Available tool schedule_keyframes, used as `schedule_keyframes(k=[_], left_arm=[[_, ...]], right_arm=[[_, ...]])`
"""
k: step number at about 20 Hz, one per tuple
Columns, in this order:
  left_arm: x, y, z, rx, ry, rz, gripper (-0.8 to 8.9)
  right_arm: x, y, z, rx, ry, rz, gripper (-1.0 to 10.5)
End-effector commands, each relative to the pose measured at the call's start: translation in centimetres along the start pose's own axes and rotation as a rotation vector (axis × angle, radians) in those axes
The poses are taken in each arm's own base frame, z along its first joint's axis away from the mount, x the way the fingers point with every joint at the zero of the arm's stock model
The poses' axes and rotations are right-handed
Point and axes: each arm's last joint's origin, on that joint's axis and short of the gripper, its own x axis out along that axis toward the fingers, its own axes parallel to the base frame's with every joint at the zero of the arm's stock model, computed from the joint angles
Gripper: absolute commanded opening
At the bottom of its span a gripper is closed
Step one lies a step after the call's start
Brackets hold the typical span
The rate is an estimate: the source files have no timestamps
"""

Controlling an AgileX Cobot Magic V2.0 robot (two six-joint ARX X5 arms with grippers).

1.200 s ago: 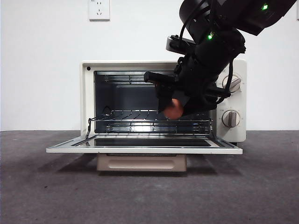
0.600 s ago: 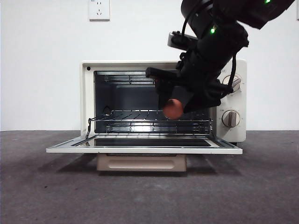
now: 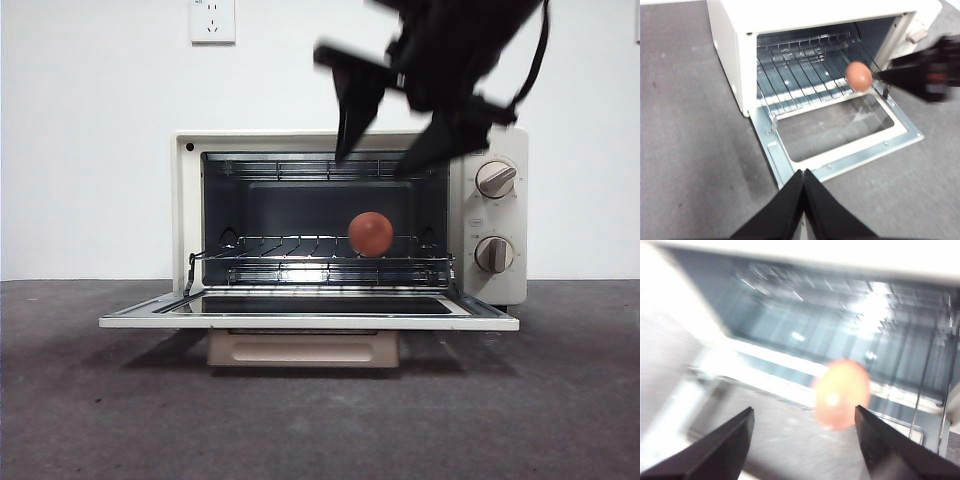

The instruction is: Eggoven

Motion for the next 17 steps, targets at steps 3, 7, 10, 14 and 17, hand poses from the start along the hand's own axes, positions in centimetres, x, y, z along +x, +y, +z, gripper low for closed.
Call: schedule_keyframes(k=[3, 7, 10, 14, 17], left_arm=[[3.8, 0.9, -1.4, -0.075, 0.007, -0.004, 0.06], [7.7, 2.6, -3.8, -0.123, 0.026, 0.022, 0.06], [10.5, 4.5, -5.0, -0.197, 0.063, 0.009, 0.06], [14.3, 7.2, -6.1, -0.298, 0.119, -0.035, 0.06], [17.0, 8.8, -7.5, -0.357, 0.169, -0.087, 0.06]], right_arm=[[-6.6, 2.1, 0.6, -0.038, 0.0, 0.087, 3.2], [-12.6, 1.8, 0.0, -0.066, 0.019, 0.129, 3.2], [-16.6, 1.0, -0.5, -0.067, -0.007, 0.159, 3.2], [-20.5, -0.2, -0.8, -0.05, -0.097, 0.198, 3.2], [-22.6, -0.9, -0.9, -0.036, -0.166, 0.225, 3.2]])
